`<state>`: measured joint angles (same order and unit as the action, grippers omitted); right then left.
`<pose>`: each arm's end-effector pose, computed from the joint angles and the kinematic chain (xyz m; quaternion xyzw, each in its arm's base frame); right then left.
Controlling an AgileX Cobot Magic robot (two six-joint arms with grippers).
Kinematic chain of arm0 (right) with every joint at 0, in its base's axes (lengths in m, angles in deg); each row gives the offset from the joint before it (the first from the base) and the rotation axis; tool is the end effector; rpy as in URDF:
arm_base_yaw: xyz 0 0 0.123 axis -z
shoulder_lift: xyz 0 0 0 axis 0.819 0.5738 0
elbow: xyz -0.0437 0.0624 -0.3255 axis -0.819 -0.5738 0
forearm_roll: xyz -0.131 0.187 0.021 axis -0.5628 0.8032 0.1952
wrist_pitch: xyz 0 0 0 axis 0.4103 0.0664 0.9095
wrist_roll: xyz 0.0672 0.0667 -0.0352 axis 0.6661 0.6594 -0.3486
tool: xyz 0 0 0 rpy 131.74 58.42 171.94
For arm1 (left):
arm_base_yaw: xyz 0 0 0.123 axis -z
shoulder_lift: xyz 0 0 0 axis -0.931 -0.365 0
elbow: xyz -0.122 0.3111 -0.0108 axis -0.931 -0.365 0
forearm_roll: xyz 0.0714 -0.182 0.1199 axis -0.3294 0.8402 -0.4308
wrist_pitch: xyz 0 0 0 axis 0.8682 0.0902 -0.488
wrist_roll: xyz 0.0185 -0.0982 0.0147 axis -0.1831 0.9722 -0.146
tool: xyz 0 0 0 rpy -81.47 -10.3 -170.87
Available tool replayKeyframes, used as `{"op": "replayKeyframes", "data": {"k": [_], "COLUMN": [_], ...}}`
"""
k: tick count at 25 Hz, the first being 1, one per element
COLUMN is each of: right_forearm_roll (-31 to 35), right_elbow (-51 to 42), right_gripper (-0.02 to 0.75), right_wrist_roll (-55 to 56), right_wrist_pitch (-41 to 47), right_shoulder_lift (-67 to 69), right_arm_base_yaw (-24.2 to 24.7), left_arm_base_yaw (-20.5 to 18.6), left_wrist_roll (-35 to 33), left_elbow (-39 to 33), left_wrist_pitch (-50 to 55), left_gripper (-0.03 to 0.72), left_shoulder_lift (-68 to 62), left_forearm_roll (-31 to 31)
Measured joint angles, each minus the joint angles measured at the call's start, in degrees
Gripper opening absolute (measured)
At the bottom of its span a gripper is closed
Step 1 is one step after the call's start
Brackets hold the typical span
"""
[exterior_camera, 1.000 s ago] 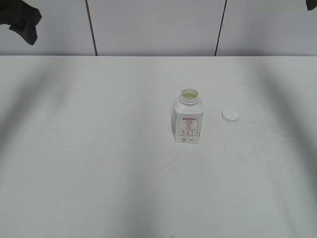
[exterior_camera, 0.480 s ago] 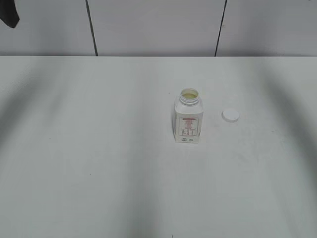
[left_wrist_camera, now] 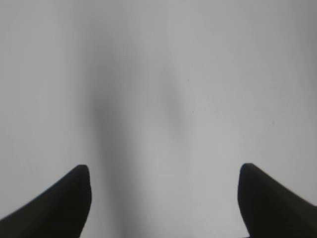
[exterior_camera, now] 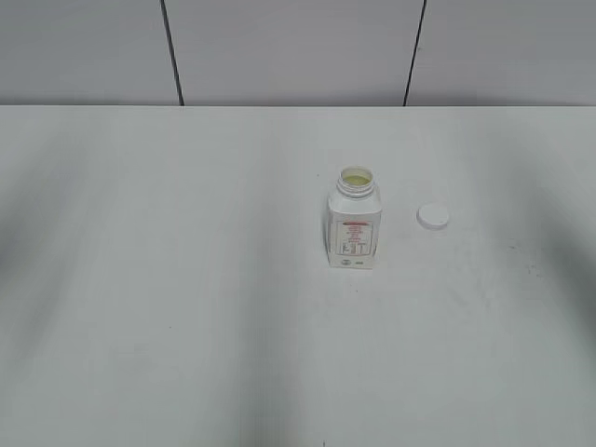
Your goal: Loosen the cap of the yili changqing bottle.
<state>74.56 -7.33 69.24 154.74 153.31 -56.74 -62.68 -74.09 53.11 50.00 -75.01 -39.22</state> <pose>0.1916 0.0167 0.4156 -0.0938 0.9634 0.0386 0.2483 0.1699 -0.0068 0.3894 0.0859 0.9734 0.0512 0.2061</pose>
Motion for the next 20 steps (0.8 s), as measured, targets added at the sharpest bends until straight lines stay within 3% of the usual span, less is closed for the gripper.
{"op": "replayKeyframes", "data": {"k": [9, 20], "right_forearm_roll": [0.0, -0.6], "right_elbow": [-16.3, -33.0], "right_gripper": [0.595, 0.594], "right_wrist_roll": [-0.1, -0.1], "right_wrist_pitch": [0.0, 0.1], "right_shoulder_lift": [-17.9, -38.3], "right_arm_base_yaw": [0.0, 0.0], "left_arm_base_yaw": [0.0, 0.0], "left_wrist_roll": [0.6, 2.1], "left_elbow": [-17.9, -32.5], "left_wrist_pitch": [-0.5, -2.2], "left_gripper": [0.554, 0.554], "left_shoulder_lift": [22.4, 42.5], "left_forearm_roll": [3.6, 5.8]}}
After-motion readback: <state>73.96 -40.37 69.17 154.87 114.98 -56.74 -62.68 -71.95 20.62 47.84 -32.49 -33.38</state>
